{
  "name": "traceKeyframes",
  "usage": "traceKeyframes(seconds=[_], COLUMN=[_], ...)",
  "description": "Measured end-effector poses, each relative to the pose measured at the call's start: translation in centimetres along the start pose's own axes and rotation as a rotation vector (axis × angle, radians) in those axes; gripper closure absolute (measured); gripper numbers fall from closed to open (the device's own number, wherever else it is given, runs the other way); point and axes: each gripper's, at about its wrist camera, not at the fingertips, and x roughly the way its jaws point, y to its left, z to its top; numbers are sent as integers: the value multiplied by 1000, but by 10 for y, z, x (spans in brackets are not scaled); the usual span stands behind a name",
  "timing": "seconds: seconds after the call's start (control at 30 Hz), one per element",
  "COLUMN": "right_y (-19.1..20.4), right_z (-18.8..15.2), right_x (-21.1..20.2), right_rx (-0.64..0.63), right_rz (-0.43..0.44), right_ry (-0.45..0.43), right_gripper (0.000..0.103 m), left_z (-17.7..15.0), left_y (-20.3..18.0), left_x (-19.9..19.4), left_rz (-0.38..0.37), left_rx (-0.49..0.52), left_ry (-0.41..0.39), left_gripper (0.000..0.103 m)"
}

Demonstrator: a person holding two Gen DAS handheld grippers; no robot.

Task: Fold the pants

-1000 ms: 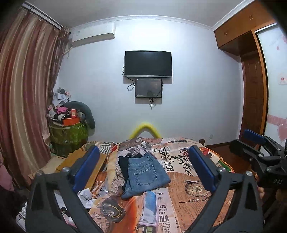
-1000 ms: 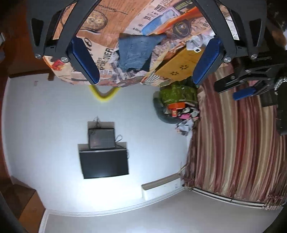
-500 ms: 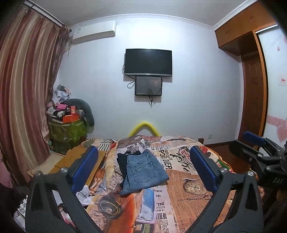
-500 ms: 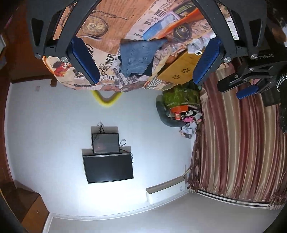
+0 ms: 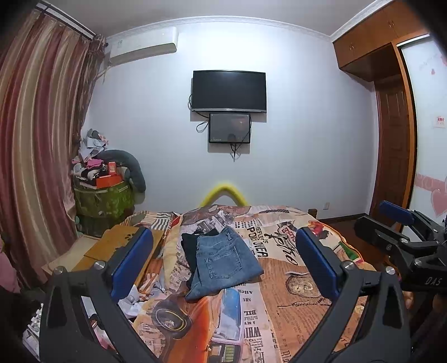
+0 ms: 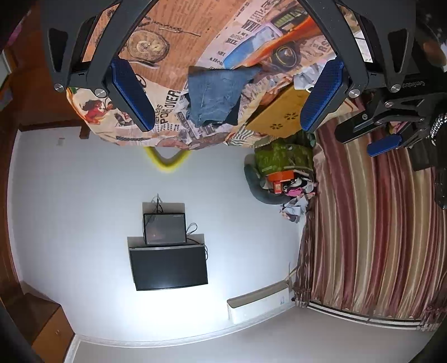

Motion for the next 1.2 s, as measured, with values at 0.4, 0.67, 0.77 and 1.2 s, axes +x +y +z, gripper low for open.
traceKeyframes(seconds=[0.4,0.67,0.77,1.2], right_y=[-4,-7,-7,-9], right_z=[-2,-4,-4,-3], right_x=[1,2,2,3], right_rx=[8,16,16,17], right_rz=[-9,-9,-10,-18], right_ry=[14,22,23,21], right_gripper=[0,0,0,0], left_z=[-2,-5,-5,-6], left_y=[1,3,4,3], left_x=[4,7,8,6], left_rz=[-3,-9,-17,-44], left_rx=[-2,3,5,10], left_ry=[10,19,20,19], left_gripper=[0,0,0,0])
